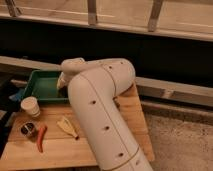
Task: Wipe tray with eraser
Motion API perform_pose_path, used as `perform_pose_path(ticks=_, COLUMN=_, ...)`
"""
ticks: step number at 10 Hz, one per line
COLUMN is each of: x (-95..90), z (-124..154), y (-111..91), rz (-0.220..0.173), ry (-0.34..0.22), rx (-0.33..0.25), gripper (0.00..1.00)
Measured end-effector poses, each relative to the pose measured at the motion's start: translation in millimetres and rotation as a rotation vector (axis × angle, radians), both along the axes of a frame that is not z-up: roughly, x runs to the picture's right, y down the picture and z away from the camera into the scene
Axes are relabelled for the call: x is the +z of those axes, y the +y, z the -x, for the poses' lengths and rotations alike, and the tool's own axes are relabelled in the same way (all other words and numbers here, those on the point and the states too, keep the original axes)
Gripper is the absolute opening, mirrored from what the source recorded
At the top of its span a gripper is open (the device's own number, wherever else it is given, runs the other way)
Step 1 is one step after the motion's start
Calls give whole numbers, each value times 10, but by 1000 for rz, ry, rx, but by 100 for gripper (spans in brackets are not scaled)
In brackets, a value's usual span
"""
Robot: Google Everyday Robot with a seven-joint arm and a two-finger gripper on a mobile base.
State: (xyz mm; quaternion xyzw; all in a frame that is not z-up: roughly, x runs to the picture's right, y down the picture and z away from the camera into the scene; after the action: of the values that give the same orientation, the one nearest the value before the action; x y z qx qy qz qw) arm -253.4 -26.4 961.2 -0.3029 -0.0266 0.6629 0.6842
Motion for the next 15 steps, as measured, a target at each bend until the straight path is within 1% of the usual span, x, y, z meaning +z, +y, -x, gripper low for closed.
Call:
perform_pose_path(ticks=1, x=91, z=-68, y=-60, rz=-8, ry=27, rx=1, gripper=0)
perform_pose_path(ticks=3, x=158, z=-63, y=-173, rz=-28, ry=44, rx=5, gripper=0)
perform_pose_path(ticks=4, x=185, z=-70, y=-266, rz=-44, ry=49, rx=12, gripper=0)
perform_pose_path(ticks=6, x=197, z=-24, y=-364, rz=-62, ry=38, rx=25, gripper=0)
perform_pose_path(ticks=7, x=189, z=80, y=-391, rz=-66, ry=7, rx=32, gripper=0)
perform_pose_path(ticks=9, x=101, z=240, y=-337, rz=-52, ry=-71, rx=49, gripper=0)
perform_pose_path(ticks=10, x=9, z=299, y=-274, rz=-42, ry=-108, rx=53, gripper=0)
perform_pose_path(ticks=11, x=-123, z=390, y=-172, rz=-24, ry=-144, rx=50, gripper=0)
perform_pose_path(ticks=12, x=-213, z=433, y=-96, rz=-10, ry=-160, rx=44, gripper=0)
perform_pose_path(ticks=14, x=-300, z=363, y=-24, rz=3, ry=-149, rx=36, gripper=0)
perform_pose_path(ticks=15, x=-302, z=321, y=-37, rz=4, ry=-142, rx=40, gripper=0)
